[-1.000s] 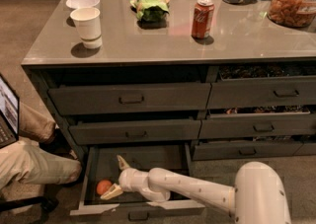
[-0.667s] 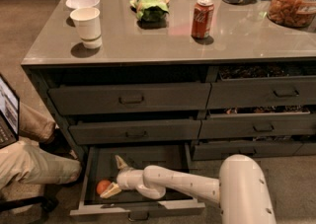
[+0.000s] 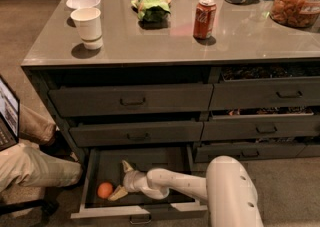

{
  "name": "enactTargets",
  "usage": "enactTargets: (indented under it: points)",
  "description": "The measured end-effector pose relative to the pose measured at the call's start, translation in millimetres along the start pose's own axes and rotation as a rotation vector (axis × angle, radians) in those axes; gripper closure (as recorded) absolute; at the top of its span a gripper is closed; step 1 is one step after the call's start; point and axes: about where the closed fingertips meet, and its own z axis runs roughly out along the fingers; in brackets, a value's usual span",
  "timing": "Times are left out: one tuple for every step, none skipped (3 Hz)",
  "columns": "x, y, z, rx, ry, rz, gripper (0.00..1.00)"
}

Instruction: Pick orange from bottom drawer and place on counter

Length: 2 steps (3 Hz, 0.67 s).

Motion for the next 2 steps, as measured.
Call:
enactTargets:
  points:
    - [19.2, 11.7, 12.4, -0.029, 0.004, 0.022, 0.0]
    - [34.3, 28.8, 22.6, -0.061, 0.003, 0.049, 0.0]
